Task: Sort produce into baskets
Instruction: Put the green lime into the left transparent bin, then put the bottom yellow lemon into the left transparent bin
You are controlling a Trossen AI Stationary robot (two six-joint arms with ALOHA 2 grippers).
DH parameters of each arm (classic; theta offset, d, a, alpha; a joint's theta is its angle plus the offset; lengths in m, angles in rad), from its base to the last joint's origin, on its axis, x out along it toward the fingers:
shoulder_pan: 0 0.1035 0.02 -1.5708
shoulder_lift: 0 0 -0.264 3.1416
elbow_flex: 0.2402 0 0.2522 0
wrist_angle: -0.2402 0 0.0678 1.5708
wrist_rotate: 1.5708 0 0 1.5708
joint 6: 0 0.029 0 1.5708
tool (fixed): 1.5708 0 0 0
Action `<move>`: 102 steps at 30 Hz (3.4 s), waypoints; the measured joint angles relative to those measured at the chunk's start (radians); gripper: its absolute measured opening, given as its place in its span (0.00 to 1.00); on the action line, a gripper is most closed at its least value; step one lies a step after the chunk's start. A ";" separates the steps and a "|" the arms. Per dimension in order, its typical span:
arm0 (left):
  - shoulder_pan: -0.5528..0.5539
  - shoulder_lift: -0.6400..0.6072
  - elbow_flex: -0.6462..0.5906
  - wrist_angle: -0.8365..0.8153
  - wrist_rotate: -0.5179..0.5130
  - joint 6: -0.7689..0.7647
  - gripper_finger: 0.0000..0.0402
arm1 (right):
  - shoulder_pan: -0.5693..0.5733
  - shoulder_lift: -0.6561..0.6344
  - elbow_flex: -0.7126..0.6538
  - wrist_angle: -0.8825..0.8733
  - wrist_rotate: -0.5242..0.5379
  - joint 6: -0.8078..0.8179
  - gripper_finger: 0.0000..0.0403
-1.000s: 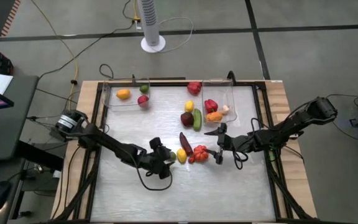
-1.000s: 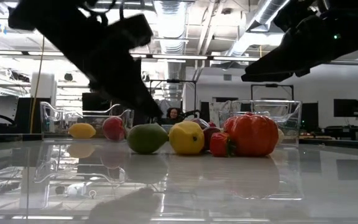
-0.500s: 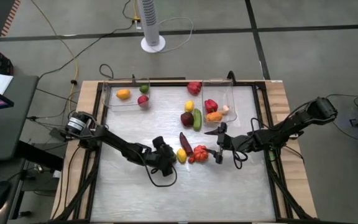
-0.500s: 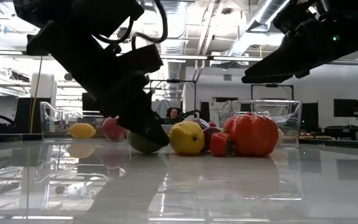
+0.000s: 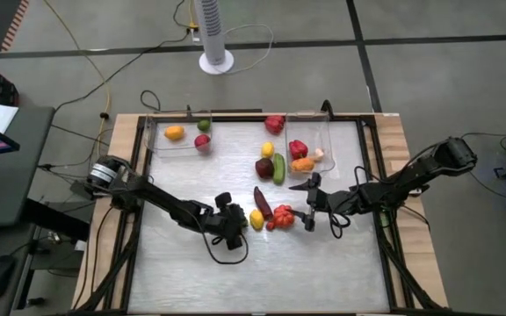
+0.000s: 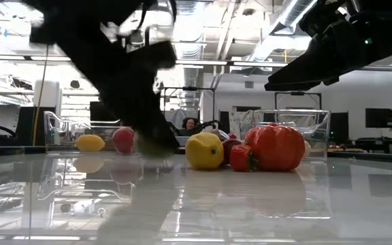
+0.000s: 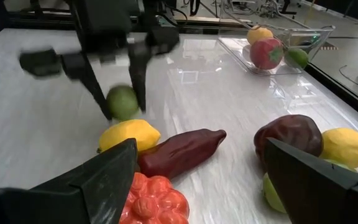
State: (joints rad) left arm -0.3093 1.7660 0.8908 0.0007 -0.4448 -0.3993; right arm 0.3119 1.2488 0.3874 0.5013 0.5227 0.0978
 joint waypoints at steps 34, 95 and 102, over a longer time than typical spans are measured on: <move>0.798 -0.508 0.132 -0.713 -0.157 0.256 0.71 | 0.000 0.000 0.000 -0.003 -0.001 -0.001 0.92; 0.118 0.017 0.221 -0.299 0.137 0.375 0.48 | -0.011 0.000 0.000 -0.019 -0.002 0.010 0.92; 0.145 -0.165 0.222 -0.542 -0.240 0.390 0.47 | -0.011 0.000 0.000 -0.017 -0.002 0.014 0.92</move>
State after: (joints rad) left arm -0.1642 1.6015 1.1127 -0.5411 -0.6850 -0.0098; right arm 0.3004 1.2491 0.3878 0.4846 0.5209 0.1123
